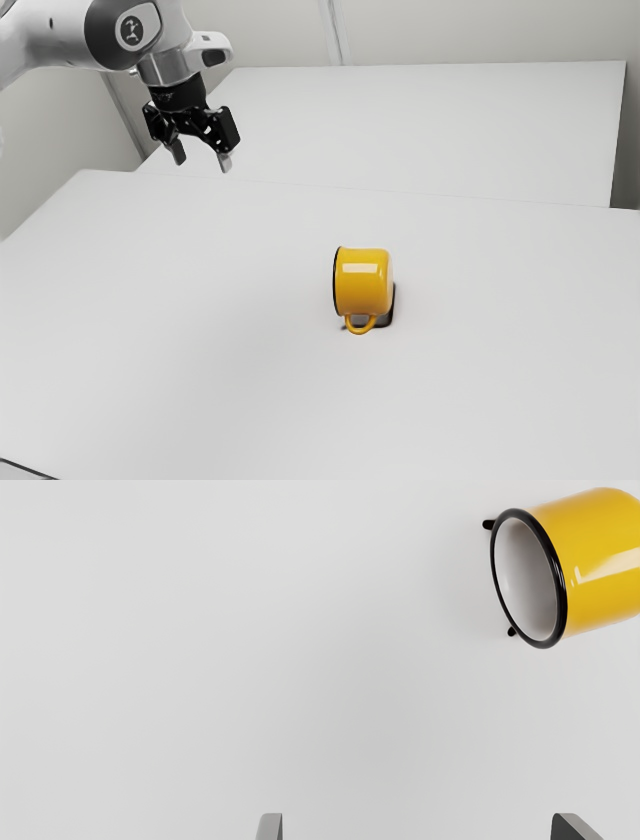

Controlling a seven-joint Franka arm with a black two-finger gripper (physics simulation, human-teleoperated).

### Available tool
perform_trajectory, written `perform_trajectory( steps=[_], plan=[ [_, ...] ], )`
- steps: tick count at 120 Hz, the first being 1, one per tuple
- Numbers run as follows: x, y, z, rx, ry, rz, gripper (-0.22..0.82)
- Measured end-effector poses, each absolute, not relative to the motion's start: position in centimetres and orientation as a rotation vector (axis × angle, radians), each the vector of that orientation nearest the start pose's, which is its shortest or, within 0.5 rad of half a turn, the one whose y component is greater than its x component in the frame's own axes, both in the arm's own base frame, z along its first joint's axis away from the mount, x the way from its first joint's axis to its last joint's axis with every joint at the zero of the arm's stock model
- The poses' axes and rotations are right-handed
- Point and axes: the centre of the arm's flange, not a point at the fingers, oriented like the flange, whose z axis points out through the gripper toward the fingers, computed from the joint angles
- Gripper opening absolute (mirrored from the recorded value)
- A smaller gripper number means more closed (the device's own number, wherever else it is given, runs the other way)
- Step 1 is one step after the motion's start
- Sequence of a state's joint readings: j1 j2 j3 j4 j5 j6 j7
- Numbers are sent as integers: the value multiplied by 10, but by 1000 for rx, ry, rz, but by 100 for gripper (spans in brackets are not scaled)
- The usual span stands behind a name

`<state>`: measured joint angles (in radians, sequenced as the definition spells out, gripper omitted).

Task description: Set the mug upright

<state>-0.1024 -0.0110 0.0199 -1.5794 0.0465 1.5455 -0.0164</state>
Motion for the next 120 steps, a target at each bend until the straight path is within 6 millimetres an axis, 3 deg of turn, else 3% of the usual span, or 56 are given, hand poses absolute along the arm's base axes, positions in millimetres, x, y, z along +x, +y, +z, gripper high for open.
perform_trajectory(
  steps=[48,71,91,120],
  plan=[
    [543,-44,613,-3172,88,65,58],
    [542,-52,584,-3263,81,99,58],
    [542,-65,547,-3348,72,129,58],
    [547,-81,504,-3486,68,79,58]
  ],
)
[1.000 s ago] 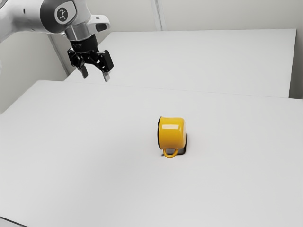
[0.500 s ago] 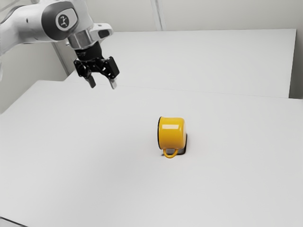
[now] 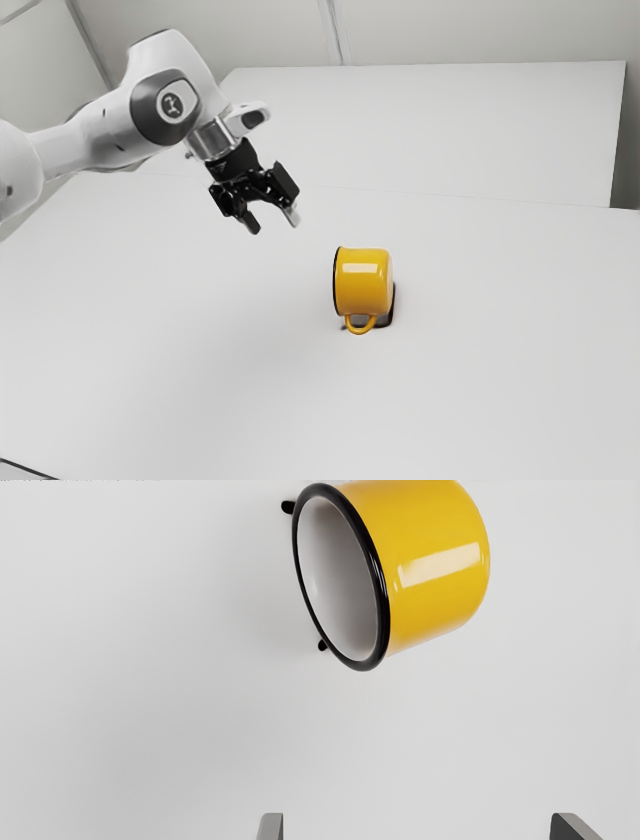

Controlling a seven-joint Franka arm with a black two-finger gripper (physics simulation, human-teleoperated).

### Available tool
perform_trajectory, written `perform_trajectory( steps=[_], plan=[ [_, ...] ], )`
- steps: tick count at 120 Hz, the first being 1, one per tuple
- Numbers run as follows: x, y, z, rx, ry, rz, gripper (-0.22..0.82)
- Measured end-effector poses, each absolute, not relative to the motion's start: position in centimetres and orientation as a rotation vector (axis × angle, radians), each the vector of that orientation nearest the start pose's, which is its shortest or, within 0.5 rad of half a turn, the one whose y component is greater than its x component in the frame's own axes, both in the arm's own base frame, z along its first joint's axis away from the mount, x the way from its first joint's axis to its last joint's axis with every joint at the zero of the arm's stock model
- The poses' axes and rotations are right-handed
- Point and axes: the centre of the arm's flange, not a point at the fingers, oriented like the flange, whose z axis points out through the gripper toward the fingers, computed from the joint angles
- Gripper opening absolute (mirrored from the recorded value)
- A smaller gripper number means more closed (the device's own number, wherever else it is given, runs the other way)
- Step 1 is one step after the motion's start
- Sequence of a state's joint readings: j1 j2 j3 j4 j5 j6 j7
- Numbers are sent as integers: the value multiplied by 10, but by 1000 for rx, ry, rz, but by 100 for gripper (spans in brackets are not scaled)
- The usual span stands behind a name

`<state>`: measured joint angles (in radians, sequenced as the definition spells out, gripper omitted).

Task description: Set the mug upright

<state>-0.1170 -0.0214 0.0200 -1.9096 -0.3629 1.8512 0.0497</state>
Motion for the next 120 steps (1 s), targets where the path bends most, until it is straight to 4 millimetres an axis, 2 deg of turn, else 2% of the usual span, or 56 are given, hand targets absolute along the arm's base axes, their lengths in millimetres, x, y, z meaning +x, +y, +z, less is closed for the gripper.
perform_trajectory(
  steps=[12,25,42,62,77,104,120],
  plan=[
    [548,-86,482,-3556,51,53,58],
    [553,-89,470,-3616,45,-5,58],
    [554,-93,437,-3717,2,-31,58],
    [556,-84,407,-3814,-85,-80,58],
    [562,-75,388,-3876,-149,-146,58],
    [570,-81,361,-3991,-187,-276,58],
    [566,-83,340,-4054,-236,-342,57]
  ],
)
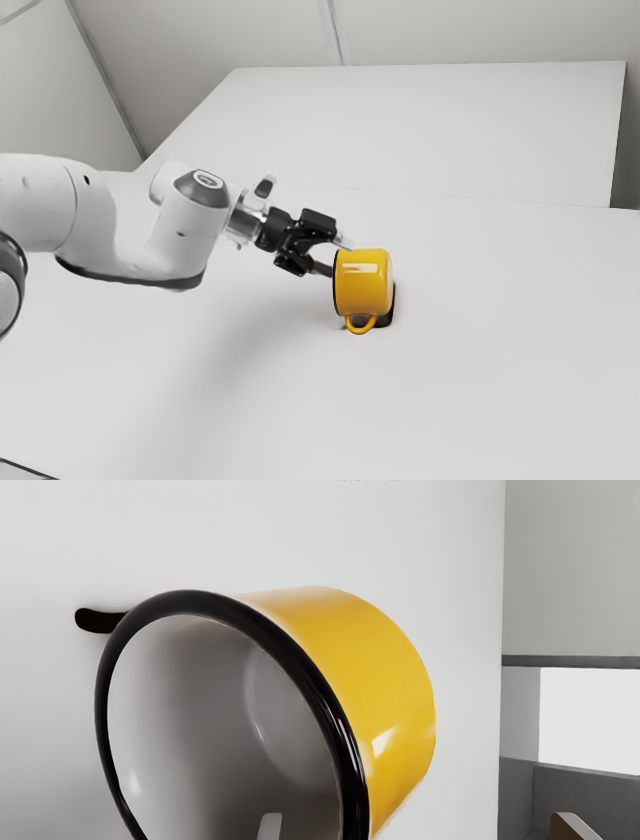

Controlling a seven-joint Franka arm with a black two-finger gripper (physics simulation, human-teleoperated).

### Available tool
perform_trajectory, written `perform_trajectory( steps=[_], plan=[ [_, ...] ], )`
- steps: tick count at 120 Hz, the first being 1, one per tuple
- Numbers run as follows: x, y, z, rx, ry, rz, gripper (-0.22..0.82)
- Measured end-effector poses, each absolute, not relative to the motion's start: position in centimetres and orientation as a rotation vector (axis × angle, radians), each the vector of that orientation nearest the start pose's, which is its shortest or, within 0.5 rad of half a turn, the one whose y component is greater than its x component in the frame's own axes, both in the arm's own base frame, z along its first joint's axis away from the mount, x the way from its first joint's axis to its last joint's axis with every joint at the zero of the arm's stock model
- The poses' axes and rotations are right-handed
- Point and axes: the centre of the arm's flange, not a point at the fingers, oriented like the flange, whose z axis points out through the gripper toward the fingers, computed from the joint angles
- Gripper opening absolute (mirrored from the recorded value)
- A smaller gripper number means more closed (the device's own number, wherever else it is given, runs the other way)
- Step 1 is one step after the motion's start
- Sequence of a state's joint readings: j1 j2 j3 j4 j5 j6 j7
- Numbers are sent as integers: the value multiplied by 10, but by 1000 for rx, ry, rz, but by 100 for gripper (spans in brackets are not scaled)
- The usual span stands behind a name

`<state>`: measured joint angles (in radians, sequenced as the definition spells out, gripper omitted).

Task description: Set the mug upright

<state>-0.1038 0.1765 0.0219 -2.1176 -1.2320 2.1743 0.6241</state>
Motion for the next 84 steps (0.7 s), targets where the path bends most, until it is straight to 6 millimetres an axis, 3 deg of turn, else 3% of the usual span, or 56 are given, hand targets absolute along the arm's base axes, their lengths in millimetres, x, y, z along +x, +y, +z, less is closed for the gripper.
perform_trajectory(
  steps=[20,44,54,84],
  plan=[
    [561,-86,318,2110,143,235,57],
    [560,-93,308,2039,103,298,52],
    [560,-95,305,2016,81,321,42],
    [560,-101,306,1981,-1,391,1]
  ],
)
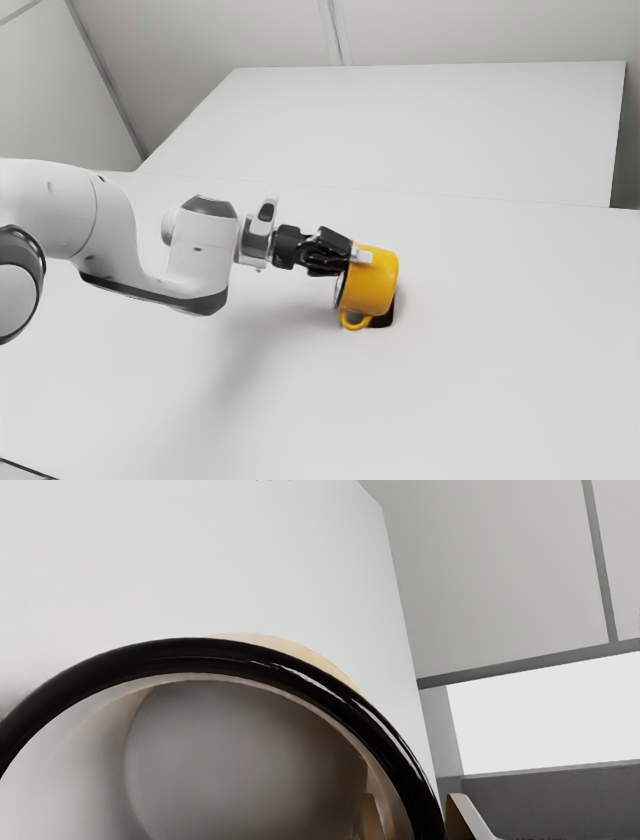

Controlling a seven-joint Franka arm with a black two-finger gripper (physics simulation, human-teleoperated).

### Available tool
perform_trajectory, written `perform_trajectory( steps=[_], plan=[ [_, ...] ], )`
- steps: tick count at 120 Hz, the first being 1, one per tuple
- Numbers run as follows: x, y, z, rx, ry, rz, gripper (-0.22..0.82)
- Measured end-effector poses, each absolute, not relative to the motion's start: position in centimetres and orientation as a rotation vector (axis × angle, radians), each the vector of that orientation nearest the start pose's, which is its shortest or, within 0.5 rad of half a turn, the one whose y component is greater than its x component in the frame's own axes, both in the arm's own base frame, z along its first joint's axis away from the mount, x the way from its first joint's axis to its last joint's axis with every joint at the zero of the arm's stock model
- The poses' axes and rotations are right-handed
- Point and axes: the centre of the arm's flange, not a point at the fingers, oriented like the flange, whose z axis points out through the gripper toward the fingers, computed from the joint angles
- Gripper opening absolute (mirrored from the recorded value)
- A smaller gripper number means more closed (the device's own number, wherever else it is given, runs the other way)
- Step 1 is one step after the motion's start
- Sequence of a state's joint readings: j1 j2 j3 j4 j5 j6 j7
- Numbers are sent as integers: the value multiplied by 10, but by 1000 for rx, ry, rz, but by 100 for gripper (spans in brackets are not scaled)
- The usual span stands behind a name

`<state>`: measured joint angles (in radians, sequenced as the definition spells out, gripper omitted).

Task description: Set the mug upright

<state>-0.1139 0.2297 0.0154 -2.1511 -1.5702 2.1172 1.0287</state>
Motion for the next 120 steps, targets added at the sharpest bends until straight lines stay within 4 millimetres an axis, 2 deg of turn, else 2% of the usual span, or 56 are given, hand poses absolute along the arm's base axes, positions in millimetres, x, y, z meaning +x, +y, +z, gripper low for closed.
perform_trajectory(
  steps=[12,28,46,59,83,102,120],
  plan=[
    [560,-103,307,1978,-33,412,-8],
    [560,-104,314,1982,-73,452,-13],
    [561,-101,351,1983,-151,537,-16],
    [562,-97,382,2038,-271,579,-17],
    [569,-85,437,2311,-637,530,-18],
    [564,-74,454,2552,-823,413,-18],
    [555,-65,469,2765,-900,307,-18]
  ],
)
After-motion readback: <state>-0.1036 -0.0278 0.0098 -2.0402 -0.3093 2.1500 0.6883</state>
